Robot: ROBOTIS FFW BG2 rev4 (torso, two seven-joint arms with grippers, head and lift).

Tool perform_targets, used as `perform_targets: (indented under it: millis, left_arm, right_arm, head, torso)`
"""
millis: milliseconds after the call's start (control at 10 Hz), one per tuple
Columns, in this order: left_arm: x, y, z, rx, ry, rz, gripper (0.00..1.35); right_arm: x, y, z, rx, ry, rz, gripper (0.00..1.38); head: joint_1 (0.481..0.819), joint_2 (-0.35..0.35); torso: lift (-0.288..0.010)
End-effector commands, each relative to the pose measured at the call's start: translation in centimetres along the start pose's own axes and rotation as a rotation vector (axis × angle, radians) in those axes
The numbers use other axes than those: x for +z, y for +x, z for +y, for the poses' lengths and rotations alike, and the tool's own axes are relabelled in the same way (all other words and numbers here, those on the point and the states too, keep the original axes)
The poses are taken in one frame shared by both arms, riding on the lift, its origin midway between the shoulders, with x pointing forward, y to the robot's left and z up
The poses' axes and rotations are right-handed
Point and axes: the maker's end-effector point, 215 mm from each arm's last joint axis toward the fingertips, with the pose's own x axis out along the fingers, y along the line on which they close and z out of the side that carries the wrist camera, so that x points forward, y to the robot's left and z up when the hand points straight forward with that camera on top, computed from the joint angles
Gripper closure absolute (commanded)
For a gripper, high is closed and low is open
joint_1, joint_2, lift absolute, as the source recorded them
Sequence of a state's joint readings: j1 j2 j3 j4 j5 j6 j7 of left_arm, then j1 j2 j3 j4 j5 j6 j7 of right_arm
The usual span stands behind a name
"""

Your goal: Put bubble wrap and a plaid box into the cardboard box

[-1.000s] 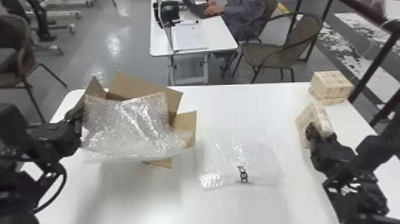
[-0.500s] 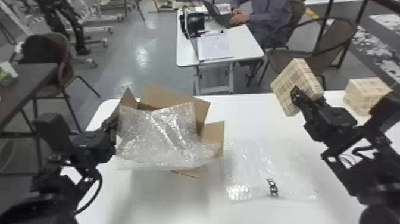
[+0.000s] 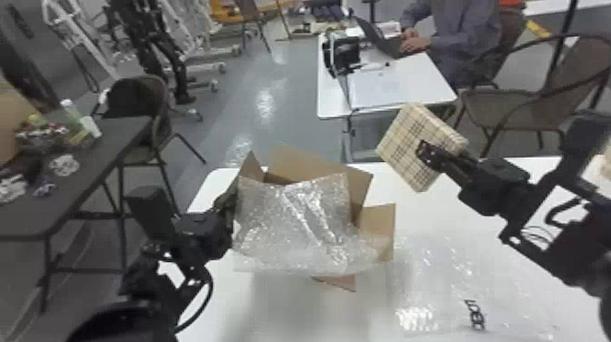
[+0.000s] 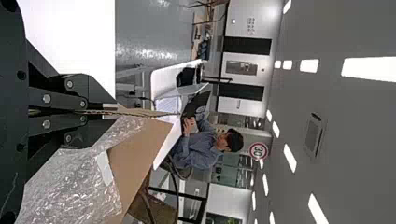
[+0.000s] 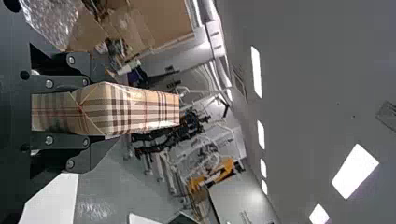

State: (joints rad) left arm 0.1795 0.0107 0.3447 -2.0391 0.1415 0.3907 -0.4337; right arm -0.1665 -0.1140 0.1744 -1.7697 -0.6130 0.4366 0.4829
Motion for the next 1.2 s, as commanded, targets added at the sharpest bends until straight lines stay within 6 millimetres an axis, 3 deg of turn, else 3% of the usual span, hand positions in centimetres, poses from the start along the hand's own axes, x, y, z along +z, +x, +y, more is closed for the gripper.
perform_targets:
  millis: [0,200,400,700,1100]
  left_arm:
    - [-0.1,0.1,-0.1,-0.002,0.000,0.003,1.23]
    - [-0.2,0.2,-0.3,-0.005,0.001,0.004,1.23]
    - [-0.4,0.4,-0.6,-0.012,-0.001,0.008,1.23]
    - [-0.5,0.7,-0.9,-0.019,-0.003,0.009,1.23]
    - [-0.5,1.5,-1.7,-0.040,0.001,0.011,1.23]
  right_arm:
    - [-1.8,1.4,1.6,0.060,0.051,0.086,0.90]
    - [-5.1,2.8,4.4,0.175,0.146,0.210,0.90]
    - [-7.3,2.9,5.6,0.225,0.214,0.296,0.90]
    - [-10.7,2.6,5.6,0.248,0.272,0.414,0.90]
    - [-16.2,3.8,4.8,0.293,0.293,0.520,0.90]
  head:
    - [0.599,0.296]
    - [0.603,0.322]
    - [0.616,0.350]
    - [0.641,0.350]
    - [0.666,0.350]
  torso:
    - [-0.108]
    - [-0.108]
    - [-0.108]
    - [-0.108]
    - [-0.108]
